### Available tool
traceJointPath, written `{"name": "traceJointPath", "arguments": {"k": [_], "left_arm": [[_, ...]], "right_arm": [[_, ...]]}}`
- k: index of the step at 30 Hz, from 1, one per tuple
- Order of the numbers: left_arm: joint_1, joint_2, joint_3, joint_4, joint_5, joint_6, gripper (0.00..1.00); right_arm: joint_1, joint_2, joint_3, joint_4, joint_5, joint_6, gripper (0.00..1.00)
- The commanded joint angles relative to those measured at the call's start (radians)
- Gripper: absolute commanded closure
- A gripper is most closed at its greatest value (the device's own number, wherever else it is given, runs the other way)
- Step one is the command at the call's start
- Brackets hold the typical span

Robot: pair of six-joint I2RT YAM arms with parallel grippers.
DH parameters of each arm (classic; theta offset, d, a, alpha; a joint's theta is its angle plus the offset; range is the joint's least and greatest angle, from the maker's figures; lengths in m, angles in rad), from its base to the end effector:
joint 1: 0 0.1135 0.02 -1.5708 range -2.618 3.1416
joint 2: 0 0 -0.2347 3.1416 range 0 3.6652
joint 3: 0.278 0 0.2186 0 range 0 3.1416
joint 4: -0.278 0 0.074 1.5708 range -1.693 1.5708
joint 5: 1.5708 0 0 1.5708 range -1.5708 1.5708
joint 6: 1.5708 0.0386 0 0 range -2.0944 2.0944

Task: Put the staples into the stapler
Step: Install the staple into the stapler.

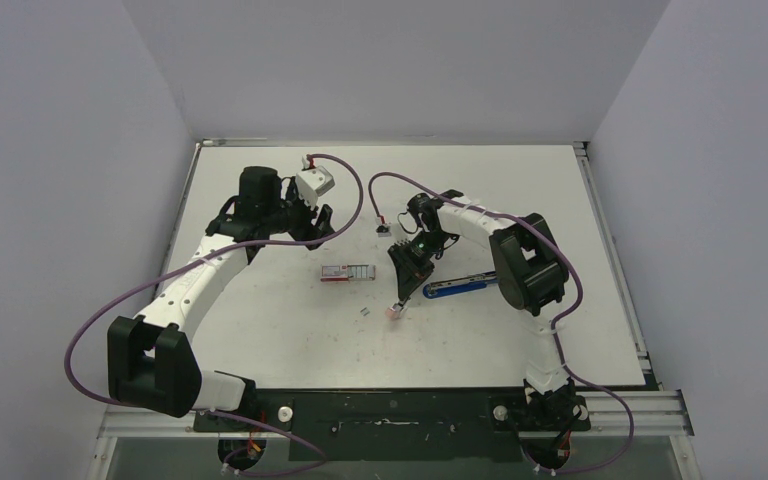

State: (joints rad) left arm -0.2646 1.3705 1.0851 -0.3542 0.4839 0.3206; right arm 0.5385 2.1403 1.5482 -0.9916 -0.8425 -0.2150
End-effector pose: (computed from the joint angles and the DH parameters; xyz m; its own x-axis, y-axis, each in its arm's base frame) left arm 0.2643 -0.0902 0.2773 -0.3602 0.3866 -0.8490 0.7432 0.6690 -0.0107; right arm 0.2884 0.2059 0.1439 -0.7676 -0.6240 -0.1466 -0.5086 0.4537 0.7318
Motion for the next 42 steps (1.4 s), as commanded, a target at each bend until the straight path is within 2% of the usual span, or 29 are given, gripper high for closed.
{"name": "traceJointPath", "arguments": {"k": [1, 29, 42], "left_arm": [[0.010, -0.036, -0.001, 0.043, 0.027, -0.007, 0.40], [0.011, -0.029, 0.005, 0.045, 0.031, -0.009, 0.40], [0.011, -0.028, 0.004, 0.047, 0.033, -0.009, 0.40]], "right_arm": [[0.006, -0.030, 0.011, 0.011, -0.011, 0.012, 0.95], [-0.023, -0.114, -0.037, 0.035, -0.044, 0.057, 0.95], [-0.021, -0.100, -0.063, 0.074, -0.030, 0.089, 0.95]]}}
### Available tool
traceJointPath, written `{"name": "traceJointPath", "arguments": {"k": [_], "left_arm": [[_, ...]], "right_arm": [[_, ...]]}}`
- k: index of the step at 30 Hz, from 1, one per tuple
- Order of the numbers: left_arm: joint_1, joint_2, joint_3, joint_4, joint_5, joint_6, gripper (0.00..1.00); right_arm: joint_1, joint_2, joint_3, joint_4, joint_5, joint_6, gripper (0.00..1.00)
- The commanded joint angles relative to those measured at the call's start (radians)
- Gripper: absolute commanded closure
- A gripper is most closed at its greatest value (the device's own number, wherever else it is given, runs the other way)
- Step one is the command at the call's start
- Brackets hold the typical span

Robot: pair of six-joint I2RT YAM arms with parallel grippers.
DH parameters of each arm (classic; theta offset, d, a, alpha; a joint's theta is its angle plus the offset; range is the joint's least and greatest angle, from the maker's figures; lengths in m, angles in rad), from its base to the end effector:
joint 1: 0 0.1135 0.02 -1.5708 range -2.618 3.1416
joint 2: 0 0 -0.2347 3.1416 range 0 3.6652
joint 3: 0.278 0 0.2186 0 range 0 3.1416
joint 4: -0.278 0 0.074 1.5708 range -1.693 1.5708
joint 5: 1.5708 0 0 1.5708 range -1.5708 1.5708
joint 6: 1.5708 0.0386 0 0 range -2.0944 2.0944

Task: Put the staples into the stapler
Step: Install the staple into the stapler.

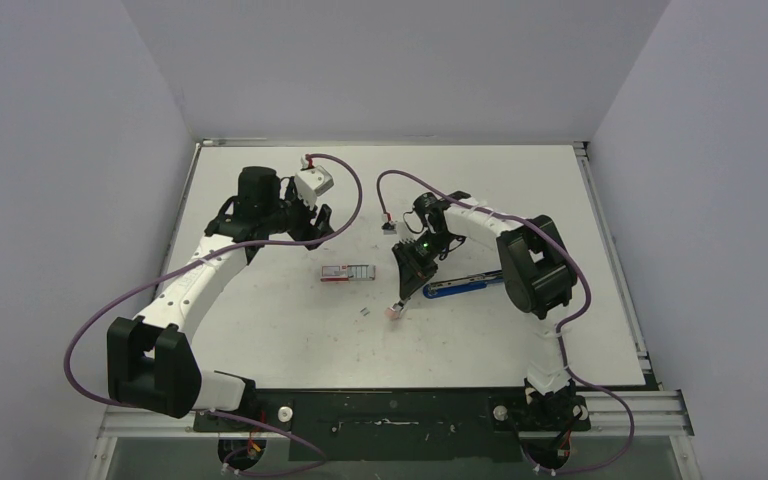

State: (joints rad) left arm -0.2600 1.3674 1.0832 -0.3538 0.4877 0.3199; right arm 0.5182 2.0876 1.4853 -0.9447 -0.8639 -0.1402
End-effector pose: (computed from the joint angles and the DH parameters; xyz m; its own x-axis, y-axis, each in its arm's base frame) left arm 0.2640 -0.0890 0.2776 -0.3605 0.3834 -0.8503 0.7419 0.6704 -0.0123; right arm 0.2856 0.1966 0.1489 -0.8128 -0.5679 -0.1298 -0.4555 0.4806 0.7494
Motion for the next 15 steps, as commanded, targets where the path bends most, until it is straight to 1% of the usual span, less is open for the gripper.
{"name": "traceJointPath", "arguments": {"k": [1, 15], "left_arm": [[0.007, -0.026, 0.005, 0.047, 0.028, -0.008, 0.40], [0.009, -0.030, 0.001, 0.046, 0.031, -0.008, 0.40]], "right_arm": [[-0.002, -0.046, 0.000, 0.027, -0.009, 0.014, 0.95], [0.001, -0.037, -0.007, 0.029, 0.008, 0.014, 0.95]]}}
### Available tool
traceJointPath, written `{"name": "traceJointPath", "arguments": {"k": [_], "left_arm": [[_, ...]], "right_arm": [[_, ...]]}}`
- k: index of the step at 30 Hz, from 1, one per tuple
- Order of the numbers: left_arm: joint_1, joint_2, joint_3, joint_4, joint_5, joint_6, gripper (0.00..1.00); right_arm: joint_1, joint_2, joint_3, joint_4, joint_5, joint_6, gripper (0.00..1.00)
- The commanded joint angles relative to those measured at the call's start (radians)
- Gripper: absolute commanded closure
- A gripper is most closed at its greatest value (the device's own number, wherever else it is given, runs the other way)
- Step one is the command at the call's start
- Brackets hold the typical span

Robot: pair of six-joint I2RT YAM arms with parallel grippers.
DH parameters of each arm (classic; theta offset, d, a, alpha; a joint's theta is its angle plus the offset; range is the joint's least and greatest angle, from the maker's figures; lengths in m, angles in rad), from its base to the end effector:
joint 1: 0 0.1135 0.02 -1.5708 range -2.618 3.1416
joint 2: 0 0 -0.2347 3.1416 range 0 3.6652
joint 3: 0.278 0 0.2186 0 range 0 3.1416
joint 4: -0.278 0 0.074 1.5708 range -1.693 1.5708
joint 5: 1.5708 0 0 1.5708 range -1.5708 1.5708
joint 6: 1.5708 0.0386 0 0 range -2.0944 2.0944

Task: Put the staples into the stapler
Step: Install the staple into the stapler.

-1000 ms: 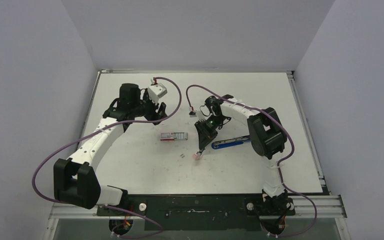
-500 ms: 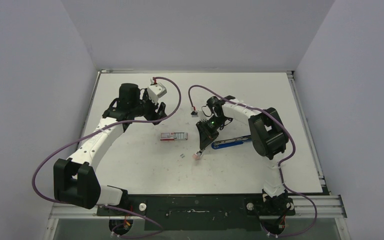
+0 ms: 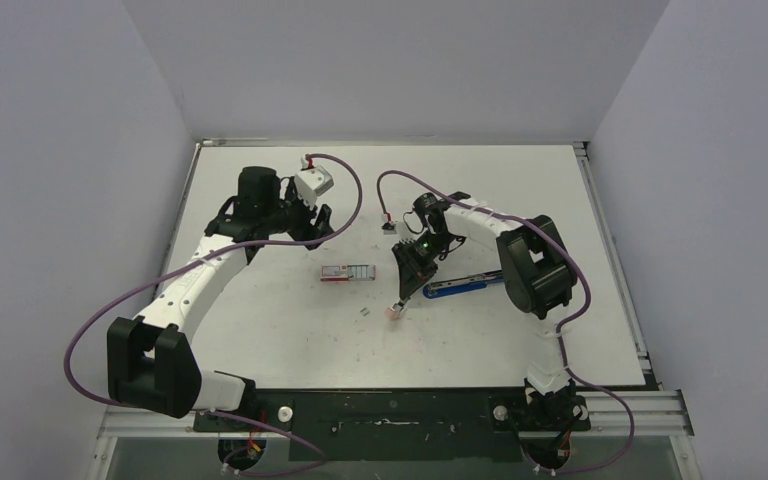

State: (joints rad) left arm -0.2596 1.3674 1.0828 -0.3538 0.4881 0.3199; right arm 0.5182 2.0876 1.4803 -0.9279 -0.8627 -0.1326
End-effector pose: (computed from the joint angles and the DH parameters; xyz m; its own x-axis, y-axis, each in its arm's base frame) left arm 0.2640 -0.0889 0.2775 -0.3610 0.3833 -0.8502 0.7418 0.6704 -0.0127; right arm 0.2864 0.1970 0.1478 -0.8149 -0.5636 -0.1356 -0.4574 0.4813 0.7477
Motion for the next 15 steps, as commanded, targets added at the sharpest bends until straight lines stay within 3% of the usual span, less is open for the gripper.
{"name": "traceJointPath", "arguments": {"k": [1, 15], "left_arm": [[0.009, -0.029, 0.002, 0.046, 0.030, -0.009, 0.39], [0.011, -0.033, -0.002, 0.047, 0.030, -0.010, 0.40]], "right_arm": [[0.001, -0.037, -0.003, 0.012, 0.008, 0.004, 0.95], [0.007, -0.032, -0.001, 0.019, 0.008, 0.014, 0.95]]}}
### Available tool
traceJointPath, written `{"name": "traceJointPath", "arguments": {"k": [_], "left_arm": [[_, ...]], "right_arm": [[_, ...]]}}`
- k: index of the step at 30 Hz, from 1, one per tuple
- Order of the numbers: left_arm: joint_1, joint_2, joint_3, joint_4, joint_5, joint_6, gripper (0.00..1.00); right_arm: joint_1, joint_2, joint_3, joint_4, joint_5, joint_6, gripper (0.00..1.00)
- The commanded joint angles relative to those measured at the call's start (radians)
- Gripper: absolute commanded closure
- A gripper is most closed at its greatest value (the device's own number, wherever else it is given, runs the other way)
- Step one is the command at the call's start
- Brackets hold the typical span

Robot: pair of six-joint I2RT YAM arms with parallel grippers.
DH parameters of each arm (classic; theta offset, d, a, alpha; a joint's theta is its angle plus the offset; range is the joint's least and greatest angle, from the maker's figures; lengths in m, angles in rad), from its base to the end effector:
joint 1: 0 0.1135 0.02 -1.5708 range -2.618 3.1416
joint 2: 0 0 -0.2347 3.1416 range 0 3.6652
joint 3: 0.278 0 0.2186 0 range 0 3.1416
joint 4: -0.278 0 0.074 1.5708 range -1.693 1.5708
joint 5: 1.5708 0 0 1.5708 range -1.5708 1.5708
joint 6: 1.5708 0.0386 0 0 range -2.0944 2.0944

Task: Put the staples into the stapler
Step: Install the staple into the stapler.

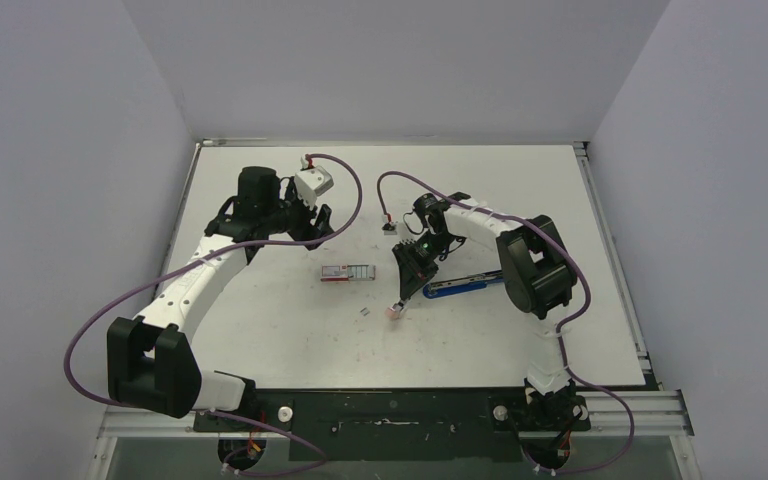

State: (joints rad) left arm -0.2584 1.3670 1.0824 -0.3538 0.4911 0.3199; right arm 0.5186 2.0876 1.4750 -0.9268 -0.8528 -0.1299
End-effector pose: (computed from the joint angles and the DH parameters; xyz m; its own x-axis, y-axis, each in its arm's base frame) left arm 0.2640 -0.0886 0.2775 -0.3609 0.3822 -0.8507 0.7427 0.6695 -0.0142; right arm 0.2857 0.1965 0.1464 -0.8159 -0.5637 -0.1286 -0.4561 0.4908 0.7423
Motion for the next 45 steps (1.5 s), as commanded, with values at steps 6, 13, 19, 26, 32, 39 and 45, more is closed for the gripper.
{"name": "traceJointPath", "arguments": {"k": [6, 13, 19, 26, 32, 39, 45], "left_arm": [[0.011, -0.031, -0.001, 0.048, 0.029, -0.009, 0.40], [0.011, -0.032, -0.001, 0.049, 0.028, -0.009, 0.40], [0.011, -0.034, -0.005, 0.047, 0.029, -0.009, 0.39], [0.011, -0.034, -0.004, 0.047, 0.028, -0.010, 0.40], [0.011, -0.032, -0.001, 0.046, 0.029, -0.010, 0.40], [0.010, -0.032, 0.001, 0.046, 0.028, -0.010, 0.39], [0.010, -0.032, -0.001, 0.045, 0.028, -0.010, 0.39]], "right_arm": [[0.010, -0.025, 0.011, 0.017, -0.004, 0.014, 0.95], [0.012, -0.025, 0.013, 0.017, 0.000, 0.015, 0.95], [0.012, -0.021, 0.010, 0.020, 0.006, 0.016, 0.95], [0.012, -0.018, 0.005, 0.023, 0.012, 0.016, 0.95], [0.017, -0.013, 0.003, 0.026, 0.017, 0.018, 0.95], [0.022, -0.012, 0.002, 0.028, 0.021, 0.019, 0.95], [0.025, -0.018, -0.011, 0.036, 0.029, 0.027, 0.95]]}}
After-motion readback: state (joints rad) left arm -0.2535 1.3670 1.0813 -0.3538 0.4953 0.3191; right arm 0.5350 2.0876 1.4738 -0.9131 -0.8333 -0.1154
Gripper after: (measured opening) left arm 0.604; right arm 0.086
